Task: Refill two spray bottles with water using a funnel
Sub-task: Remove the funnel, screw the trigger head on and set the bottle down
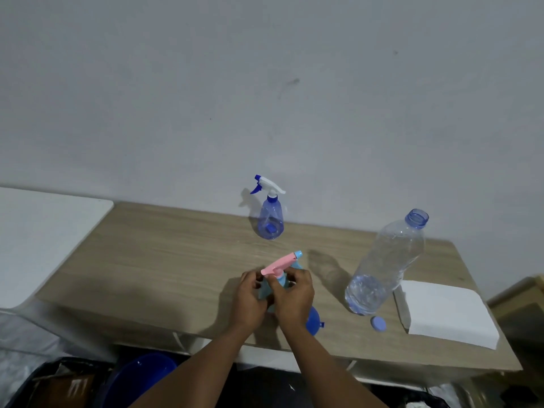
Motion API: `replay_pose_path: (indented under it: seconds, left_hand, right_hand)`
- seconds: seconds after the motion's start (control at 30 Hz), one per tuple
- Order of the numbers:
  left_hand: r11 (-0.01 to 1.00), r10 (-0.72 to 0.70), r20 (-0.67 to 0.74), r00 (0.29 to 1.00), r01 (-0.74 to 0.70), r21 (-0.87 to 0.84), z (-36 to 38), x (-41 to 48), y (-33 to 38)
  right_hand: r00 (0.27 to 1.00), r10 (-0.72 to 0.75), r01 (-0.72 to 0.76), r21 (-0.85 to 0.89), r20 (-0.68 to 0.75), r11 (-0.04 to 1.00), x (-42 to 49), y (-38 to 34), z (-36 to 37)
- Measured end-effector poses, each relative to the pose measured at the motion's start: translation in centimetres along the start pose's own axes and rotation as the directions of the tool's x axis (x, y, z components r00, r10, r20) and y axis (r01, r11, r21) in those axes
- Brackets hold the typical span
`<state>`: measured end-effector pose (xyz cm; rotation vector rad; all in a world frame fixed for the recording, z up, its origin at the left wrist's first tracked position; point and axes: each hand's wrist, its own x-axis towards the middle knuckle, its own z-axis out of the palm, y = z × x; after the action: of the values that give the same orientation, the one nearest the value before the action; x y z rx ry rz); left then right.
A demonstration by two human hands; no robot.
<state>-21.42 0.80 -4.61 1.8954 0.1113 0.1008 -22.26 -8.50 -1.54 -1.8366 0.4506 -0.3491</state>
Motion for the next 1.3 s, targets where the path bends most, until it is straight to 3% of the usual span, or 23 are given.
replay_pose_path:
  seconds: [0.07, 0.17, 0.23, 0.3, 0.43, 0.53, 0.7, 0.93, 1.3]
  left_hand:
    - [1.000, -0.003, -0.005, 1.000, 0.003, 0.003, -0.2, 0.1, -0.2]
    - [0.992, -0.009, 0.034, 0.999, 0.013, -0.124, -0.6, -0.5, -0.2]
    - [0.991, 0.092, 0.076, 0.993, -0.099, 0.090, -1.6, -1.4, -0.6]
    - [0.953, 0.098, 0.138, 0.986, -0.133, 0.274, -2.8, -2.3, -2.1]
    - [0.759, -0.199, 0.096, 0.975, 0.092, 0.644, -4.9, -3.0, -7.0]
    - [0.627, -0.377, 0.185, 0.908, 0.103, 0.773, -5.1, -2.9, -7.8]
    - [0.597, -0.486, 0.208, 0.849, 0.148, 0.788, -4.1, -2.4, -6.9]
    - [0.589, -0.537, 0.242, 0.808, 0.153, 0.794, -4.2, -2.1, -6.9]
    - [0.599, -0.543, 0.264, 0.797, 0.147, 0.787, -4.4, -2.4, -6.4]
  right_hand:
    - [0.997, 0.078, -0.077, 0.098, -0.004, 0.992, 0.4, -0.1, -0.1]
    - [0.993, 0.041, -0.058, 0.156, 0.111, 0.986, 0.8, 0.2, 0.8]
    - [0.990, -0.011, -0.009, 0.135, 0.142, 0.991, 1.2, 0.5, 1.4]
    - [0.987, -0.092, 0.074, 0.144, 0.129, 0.987, 2.0, 0.6, 1.5]
    - [0.981, -0.172, 0.150, 0.219, 0.086, 0.964, 3.2, -0.5, 0.1]
    - [0.994, -0.109, 0.100, 0.291, 0.016, 0.951, 4.0, -2.3, -1.1]
    - [0.982, -0.094, 0.063, 0.188, 0.161, 0.980, 5.5, -3.2, -3.5]
    - [0.877, 0.165, -0.100, -0.164, 0.452, 0.981, 5.8, -3.7, -7.3]
    - [0.851, 0.280, -0.135, -0.331, 0.443, 0.934, 5.3, -1.0, -9.7]
